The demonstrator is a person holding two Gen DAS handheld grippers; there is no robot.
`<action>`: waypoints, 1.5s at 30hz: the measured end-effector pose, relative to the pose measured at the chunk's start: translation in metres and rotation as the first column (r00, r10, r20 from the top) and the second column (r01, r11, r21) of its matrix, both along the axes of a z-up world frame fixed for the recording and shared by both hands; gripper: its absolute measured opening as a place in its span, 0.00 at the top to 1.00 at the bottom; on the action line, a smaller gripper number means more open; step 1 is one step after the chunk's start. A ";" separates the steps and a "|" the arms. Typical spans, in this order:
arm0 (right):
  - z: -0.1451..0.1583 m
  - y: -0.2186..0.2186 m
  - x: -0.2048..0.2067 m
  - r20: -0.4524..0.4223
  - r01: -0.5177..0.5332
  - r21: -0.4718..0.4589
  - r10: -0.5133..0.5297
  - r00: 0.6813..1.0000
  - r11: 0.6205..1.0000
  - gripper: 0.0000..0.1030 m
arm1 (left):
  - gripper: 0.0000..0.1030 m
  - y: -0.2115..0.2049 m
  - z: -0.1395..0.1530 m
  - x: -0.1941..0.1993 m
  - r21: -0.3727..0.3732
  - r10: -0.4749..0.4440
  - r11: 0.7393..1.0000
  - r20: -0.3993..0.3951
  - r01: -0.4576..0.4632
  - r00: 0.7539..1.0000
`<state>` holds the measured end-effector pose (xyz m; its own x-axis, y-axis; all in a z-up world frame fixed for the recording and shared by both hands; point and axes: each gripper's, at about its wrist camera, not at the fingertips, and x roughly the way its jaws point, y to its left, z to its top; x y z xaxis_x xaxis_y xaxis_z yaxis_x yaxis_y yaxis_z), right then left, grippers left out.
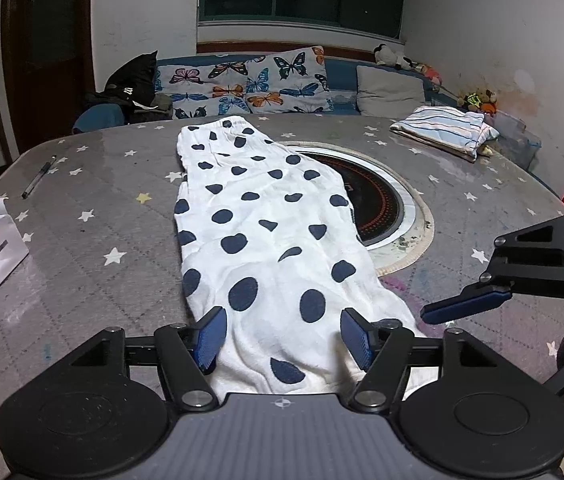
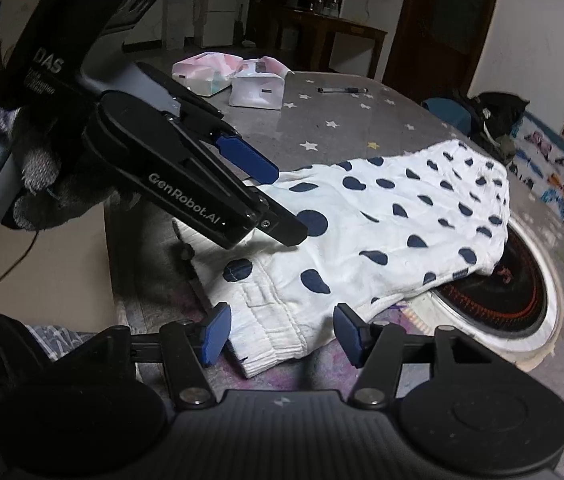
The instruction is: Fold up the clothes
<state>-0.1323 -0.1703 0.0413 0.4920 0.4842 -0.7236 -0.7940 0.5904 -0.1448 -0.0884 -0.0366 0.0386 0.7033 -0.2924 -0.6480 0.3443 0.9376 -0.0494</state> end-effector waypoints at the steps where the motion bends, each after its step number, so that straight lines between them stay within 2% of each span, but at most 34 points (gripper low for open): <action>1: 0.000 0.002 -0.001 0.010 -0.005 -0.008 0.006 1.000 1.000 0.44 | 0.35 0.001 0.001 -0.001 0.001 0.002 1.000 0.002 -0.002 1.000; 8: -0.003 0.019 -0.012 0.090 -0.066 -0.088 0.074 0.993 0.994 0.43 | 0.29 0.013 0.008 -0.002 -0.003 0.029 1.000 0.036 -0.029 0.999; 16: -0.010 0.037 -0.018 0.146 -0.135 -0.164 0.159 0.976 0.977 0.42 | 0.29 0.029 0.018 0.003 0.004 0.066 0.998 0.078 -0.067 0.995; 22: -0.016 0.049 -0.022 0.199 -0.179 -0.219 0.224 0.954 0.959 0.42 | 0.30 0.035 0.019 0.006 0.002 0.071 0.997 0.077 -0.072 0.994; 26: -0.019 0.058 -0.024 0.204 -0.218 -0.237 0.268 0.942 0.947 0.42 | 0.30 0.037 0.019 0.009 -0.004 0.074 0.997 0.073 -0.074 0.995; 32: -0.022 0.061 -0.022 0.193 -0.225 -0.226 0.270 0.943 0.948 0.43 | 0.30 0.040 0.021 0.011 -0.003 0.079 0.997 0.077 -0.079 0.994; 38: -0.025 0.064 -0.020 0.182 -0.231 -0.216 0.271 0.945 0.949 0.47 | 0.30 0.042 0.021 0.012 -0.003 0.083 0.997 0.073 -0.083 0.994; 39: -0.026 0.065 -0.019 0.180 -0.232 -0.214 0.272 0.945 0.949 0.51 | 0.30 0.042 0.021 0.013 -0.002 0.083 0.997 0.072 -0.083 0.994; 41: -0.026 0.065 -0.019 0.176 -0.233 -0.209 0.271 0.946 0.950 0.53 | 0.30 0.043 0.020 0.014 0.001 0.084 0.996 0.071 -0.084 0.994; 43: -0.026 0.065 -0.021 0.173 -0.239 -0.201 0.274 0.946 0.950 0.64 | 0.30 0.043 0.020 0.016 0.004 0.084 0.996 0.070 -0.085 0.994; 45: -0.024 0.065 -0.020 0.181 -0.228 -0.199 0.265 0.947 0.953 0.64 | 0.30 0.045 0.020 0.018 0.007 0.087 0.996 0.070 -0.088 0.994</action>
<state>-0.1523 -0.1053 0.0169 0.5187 0.4850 -0.7040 -0.8541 0.3313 -0.4010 -0.0704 0.0079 0.0590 0.7695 -0.2212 -0.5991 0.2629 0.9646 -0.0185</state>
